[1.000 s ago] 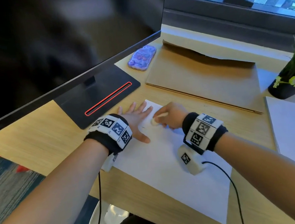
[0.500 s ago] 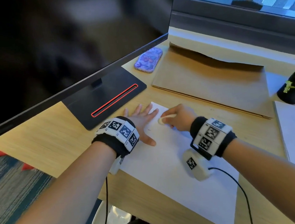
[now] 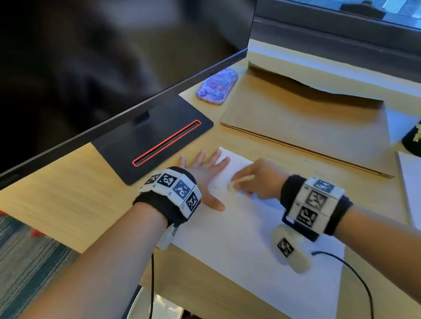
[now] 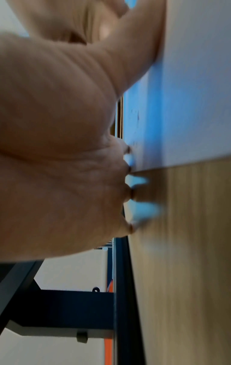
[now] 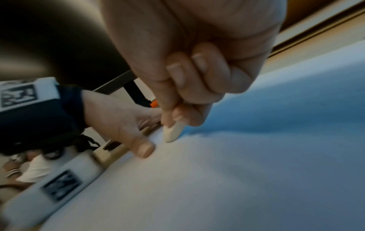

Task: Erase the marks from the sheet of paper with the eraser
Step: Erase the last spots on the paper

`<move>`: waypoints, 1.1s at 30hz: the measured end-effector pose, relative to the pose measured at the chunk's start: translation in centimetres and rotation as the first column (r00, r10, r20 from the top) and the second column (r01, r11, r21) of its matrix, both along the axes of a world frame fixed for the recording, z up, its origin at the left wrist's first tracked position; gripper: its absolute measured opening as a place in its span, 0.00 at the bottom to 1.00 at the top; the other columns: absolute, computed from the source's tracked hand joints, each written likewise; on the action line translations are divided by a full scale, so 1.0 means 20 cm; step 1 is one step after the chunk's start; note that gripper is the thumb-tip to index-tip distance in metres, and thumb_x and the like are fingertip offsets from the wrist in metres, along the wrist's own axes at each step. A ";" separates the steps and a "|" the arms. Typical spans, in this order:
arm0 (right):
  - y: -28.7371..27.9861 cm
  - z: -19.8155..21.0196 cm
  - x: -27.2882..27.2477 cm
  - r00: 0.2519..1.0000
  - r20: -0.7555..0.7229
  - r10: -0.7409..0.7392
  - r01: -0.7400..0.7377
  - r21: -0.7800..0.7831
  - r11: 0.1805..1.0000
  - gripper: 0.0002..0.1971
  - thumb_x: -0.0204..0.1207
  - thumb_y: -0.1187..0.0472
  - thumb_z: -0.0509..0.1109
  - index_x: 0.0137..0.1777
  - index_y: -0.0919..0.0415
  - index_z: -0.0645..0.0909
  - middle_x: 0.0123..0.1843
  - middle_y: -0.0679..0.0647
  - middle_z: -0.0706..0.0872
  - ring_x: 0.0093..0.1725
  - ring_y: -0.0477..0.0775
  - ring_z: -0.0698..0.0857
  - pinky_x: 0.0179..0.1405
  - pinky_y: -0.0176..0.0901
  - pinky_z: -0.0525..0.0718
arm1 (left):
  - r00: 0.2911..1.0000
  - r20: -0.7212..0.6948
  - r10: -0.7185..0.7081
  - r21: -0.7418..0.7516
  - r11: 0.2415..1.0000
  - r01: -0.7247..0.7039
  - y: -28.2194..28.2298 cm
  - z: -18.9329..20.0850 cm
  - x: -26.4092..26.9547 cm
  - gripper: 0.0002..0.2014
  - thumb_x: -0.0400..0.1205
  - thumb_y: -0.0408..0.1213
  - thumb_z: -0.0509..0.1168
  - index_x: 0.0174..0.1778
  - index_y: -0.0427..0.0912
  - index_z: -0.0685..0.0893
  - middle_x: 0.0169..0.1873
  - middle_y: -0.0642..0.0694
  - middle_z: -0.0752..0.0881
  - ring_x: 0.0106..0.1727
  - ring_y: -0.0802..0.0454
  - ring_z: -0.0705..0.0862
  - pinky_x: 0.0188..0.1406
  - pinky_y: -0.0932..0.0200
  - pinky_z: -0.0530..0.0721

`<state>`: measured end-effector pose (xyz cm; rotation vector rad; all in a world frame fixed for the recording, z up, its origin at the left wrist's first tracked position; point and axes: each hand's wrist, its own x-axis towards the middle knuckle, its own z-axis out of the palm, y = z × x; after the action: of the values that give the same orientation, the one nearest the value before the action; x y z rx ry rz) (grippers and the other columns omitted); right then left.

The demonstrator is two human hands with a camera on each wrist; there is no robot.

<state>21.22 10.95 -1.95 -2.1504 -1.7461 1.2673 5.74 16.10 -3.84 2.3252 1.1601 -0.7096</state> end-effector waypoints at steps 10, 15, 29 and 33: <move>0.12 -0.03 0.06 0.960 -0.071 -0.270 0.278 0.167 0.946 0.12 0.78 0.55 0.70 0.59 0.55 0.85 0.49 0.54 0.86 0.42 0.48 0.83 0.38 0.33 0.76 | 1.000 -0.003 -0.002 0.007 1.000 0.002 0.00 -0.01 0.00 0.57 0.72 0.62 0.69 0.80 0.55 0.30 0.79 0.54 0.27 0.81 0.44 0.30 0.75 0.29 0.36; -0.07 -0.03 0.00 0.999 -0.034 0.018 -0.018 -0.010 1.000 0.08 0.77 0.55 0.70 0.53 0.52 0.87 0.30 0.46 0.81 0.25 0.39 0.76 0.21 0.23 0.69 | 1.000 -0.015 -0.027 0.022 0.999 0.028 0.00 -0.01 0.00 0.57 0.72 0.63 0.68 0.81 0.53 0.30 0.79 0.52 0.27 0.81 0.42 0.30 0.75 0.28 0.38; -0.11 -0.02 0.07 0.974 -0.206 -0.089 0.074 -0.078 0.994 0.06 0.78 0.58 0.69 0.50 0.58 0.84 0.27 0.52 0.81 0.18 0.46 0.73 0.20 0.35 0.72 | 0.998 0.059 0.022 0.053 0.998 -0.025 -0.03 0.00 0.02 0.54 0.73 0.62 0.68 0.83 0.51 0.37 0.82 0.52 0.33 0.82 0.45 0.33 0.77 0.32 0.39; -0.04 -0.03 0.15 0.898 -0.305 -0.317 0.328 -0.017 0.945 0.06 0.78 0.60 0.71 0.45 0.62 0.80 0.32 0.57 0.82 0.22 0.50 0.79 0.22 0.37 0.77 | 0.985 0.171 0.038 0.124 0.990 -0.059 -0.10 0.01 0.10 0.46 0.78 0.61 0.61 0.83 0.39 0.48 0.83 0.45 0.41 0.83 0.49 0.37 0.80 0.46 0.41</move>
<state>24.29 10.06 -2.61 -1.9881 -1.2222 1.3727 7.71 14.17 -3.71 2.4001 1.2126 -0.4220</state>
